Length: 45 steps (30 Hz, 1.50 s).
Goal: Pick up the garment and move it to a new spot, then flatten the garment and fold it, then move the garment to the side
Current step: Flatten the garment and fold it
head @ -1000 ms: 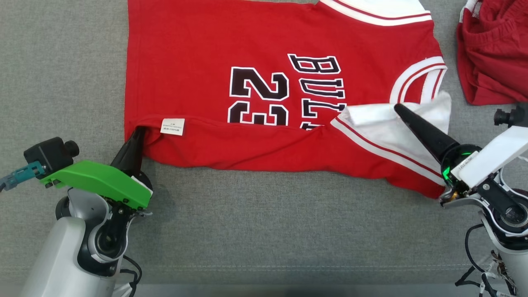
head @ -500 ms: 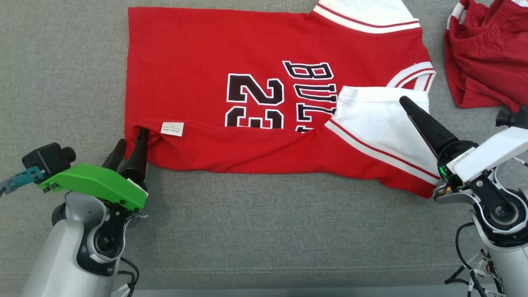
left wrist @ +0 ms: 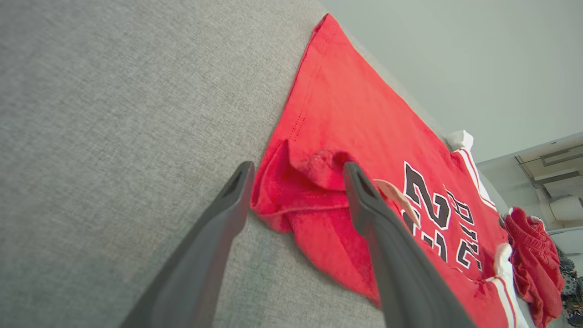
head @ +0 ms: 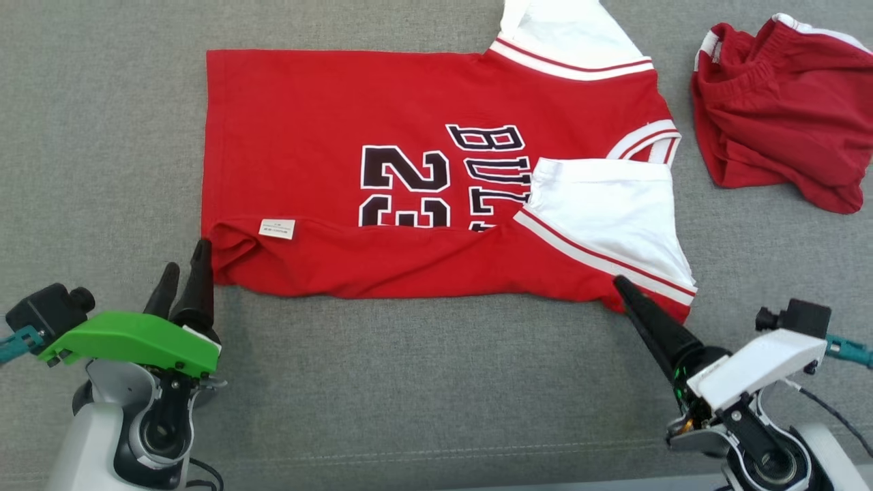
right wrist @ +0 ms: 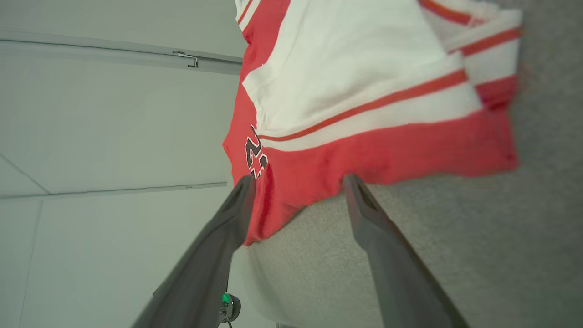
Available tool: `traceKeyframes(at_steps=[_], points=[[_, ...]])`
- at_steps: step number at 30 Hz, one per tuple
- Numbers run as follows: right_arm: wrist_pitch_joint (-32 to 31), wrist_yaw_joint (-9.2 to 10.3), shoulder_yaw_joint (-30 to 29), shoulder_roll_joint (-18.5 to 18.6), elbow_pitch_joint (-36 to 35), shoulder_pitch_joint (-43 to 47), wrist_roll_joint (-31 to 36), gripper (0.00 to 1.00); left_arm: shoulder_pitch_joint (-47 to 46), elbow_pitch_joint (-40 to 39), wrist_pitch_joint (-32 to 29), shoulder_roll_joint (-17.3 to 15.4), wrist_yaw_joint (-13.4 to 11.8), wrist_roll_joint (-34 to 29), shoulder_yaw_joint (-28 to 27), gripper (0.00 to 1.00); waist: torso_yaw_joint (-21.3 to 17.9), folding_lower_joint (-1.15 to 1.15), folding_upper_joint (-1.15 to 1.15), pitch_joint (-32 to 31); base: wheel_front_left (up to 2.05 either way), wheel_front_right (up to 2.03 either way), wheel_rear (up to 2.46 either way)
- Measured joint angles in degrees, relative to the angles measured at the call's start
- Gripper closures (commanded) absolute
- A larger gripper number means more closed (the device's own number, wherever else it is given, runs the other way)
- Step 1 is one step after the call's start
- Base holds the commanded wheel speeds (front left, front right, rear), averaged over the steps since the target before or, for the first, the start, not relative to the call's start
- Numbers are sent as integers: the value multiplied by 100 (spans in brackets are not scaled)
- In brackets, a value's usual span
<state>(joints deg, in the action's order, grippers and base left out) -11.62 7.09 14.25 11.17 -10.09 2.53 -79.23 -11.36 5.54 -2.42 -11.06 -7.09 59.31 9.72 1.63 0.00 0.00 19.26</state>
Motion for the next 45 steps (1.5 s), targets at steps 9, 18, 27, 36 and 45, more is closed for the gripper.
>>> traceKeyframes(at_steps=[9,18,27,36,45], points=[[298,-4,-51,-181,60,497,-60,0,213,-528,-245,428,-4,380,241,0,-65,0,0,45,0,0,0],[498,-94,-201,-267,337,427,-93,0,483,-816,-394,526,-4,437,305,0,-30,0,0,208,0,0,0],[604,-204,-346,-278,563,120,-92,43,820,-823,-610,747,-4,879,388,0,117,0,0,275,0,0,0],[604,-249,-383,-193,694,-104,-88,94,761,-681,-601,793,-2,1100,152,0,171,0,0,327,0,0,0],[604,-302,-410,-147,789,-209,-54,100,194,-153,-402,817,2,1062,-62,0,141,0,0,367,0,0,0]])
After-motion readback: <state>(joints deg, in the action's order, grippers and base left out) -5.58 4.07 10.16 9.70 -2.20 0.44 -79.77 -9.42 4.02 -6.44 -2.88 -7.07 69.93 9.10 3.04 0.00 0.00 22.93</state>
